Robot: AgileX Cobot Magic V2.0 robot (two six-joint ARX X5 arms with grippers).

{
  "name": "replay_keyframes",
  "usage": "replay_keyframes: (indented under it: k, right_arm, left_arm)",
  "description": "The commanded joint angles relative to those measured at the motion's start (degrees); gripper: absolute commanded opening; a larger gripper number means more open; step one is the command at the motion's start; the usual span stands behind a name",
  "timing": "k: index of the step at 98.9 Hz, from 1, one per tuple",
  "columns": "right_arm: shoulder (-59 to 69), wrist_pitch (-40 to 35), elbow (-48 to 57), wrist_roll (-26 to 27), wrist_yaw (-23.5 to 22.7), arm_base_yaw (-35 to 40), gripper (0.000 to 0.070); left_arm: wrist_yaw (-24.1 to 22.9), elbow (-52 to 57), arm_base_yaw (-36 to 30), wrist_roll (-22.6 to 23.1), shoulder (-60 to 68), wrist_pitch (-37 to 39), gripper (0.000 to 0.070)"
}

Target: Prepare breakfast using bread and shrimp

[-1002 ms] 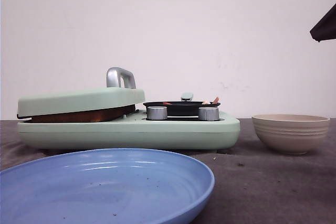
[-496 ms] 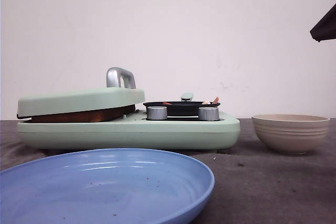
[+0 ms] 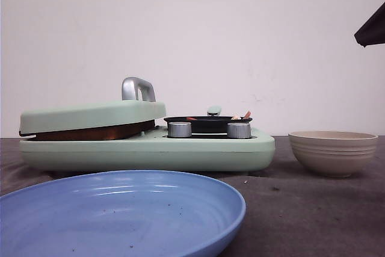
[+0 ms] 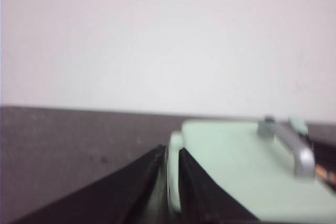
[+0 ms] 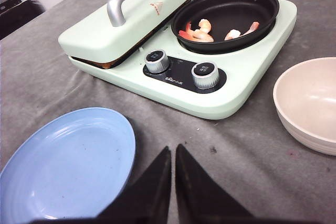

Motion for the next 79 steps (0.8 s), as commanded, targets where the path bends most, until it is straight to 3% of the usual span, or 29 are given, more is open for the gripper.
replay_keyframes:
  k: [1, 20, 34, 43, 65, 79]
  right_arm:
    - [0.11, 0.59, 0.15, 0.57, -0.11, 0.26, 0.0001]
    - [0.11, 0.59, 0.15, 0.57, -0.11, 0.26, 0.0001]
    - [0.11, 0.59, 0.15, 0.57, -0.11, 0.26, 0.0001]
    - [0.11, 0.59, 0.15, 0.57, -0.13, 0.26, 0.0001]
    - [0.11, 0.59, 0.15, 0.57, -0.11, 0.26, 0.0001]
    - [0.11, 0.59, 0.15, 0.57, -0.11, 0.26, 0.0001]
  left_arm:
    - [3.04, -1.14, 2.21, 1.09, -0.15, -0.76, 0.0]
    - [4.94, -5.11, 5.68, 1.05, -0.15, -1.31, 0.0]
    - [5.03, -8.81, 5.09, -0.59, -0.15, -0.39, 0.0]
    - [5.09, -8.98, 4.57, -0.59, -0.15, -4.17, 0.0]
    - [1.92, -8.98, 2.08, 0.48, -0.17, -6.84, 0.0]
    - [3.58, -8.98, 2.01, 0.44, -0.15, -6.67, 0.0]
